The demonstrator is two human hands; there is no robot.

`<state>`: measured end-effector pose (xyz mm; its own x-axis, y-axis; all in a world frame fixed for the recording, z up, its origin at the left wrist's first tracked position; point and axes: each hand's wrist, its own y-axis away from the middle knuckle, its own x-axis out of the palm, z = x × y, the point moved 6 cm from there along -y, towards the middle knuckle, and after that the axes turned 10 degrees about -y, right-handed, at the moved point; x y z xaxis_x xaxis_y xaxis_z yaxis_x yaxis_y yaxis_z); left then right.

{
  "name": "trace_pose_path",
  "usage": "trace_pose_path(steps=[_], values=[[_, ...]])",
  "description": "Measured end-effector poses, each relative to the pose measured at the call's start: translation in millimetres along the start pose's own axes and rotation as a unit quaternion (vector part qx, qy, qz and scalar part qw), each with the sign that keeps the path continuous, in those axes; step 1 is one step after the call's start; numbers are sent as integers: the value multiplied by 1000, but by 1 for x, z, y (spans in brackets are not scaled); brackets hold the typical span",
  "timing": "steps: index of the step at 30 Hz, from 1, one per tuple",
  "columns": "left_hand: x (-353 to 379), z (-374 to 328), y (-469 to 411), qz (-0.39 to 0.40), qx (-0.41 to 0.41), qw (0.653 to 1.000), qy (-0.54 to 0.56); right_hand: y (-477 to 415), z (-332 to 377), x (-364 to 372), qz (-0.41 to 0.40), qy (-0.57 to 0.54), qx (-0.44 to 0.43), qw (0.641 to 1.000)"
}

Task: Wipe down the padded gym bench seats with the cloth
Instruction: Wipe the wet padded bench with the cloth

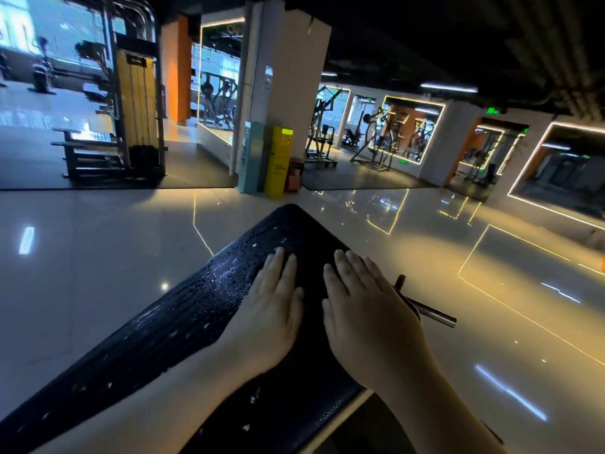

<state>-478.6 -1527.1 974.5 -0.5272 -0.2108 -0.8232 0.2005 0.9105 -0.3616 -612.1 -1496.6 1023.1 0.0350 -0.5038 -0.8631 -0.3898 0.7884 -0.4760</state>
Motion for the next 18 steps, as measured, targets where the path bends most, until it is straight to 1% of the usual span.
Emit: trace_pose_path(steps=[2,3,5,7,9,12,14,16,18], values=[[-4,-11,-9,2,-11,1000,-4,2,1,0,-8,2,-6,1000],[-4,-20,-5,1,3,1000,-6,4,1,1,-11,0,-10,1000],[-5,-37,15,3,57,998,-6,5,0,1,-14,-5,-16,1000],[-4,-36,28,11,91,996,0,4,0,3,-14,-10,-20,1000],[-2,-18,16,11,80,997,-5,1,0,5,-14,-10,-25,1000],[-1,-3,-18,5,21,1000,-1,-3,1,5,-9,-5,-37,999],[1,-6,-27,12,-7,1000,-20,-3,0,4,-10,-3,-41,999],[2,-12,-22,6,5,999,-35,-5,-2,3,-18,-3,-43,999],[0,-16,-5,-8,49,998,-26,-12,-3,4,-24,5,-53,998]])
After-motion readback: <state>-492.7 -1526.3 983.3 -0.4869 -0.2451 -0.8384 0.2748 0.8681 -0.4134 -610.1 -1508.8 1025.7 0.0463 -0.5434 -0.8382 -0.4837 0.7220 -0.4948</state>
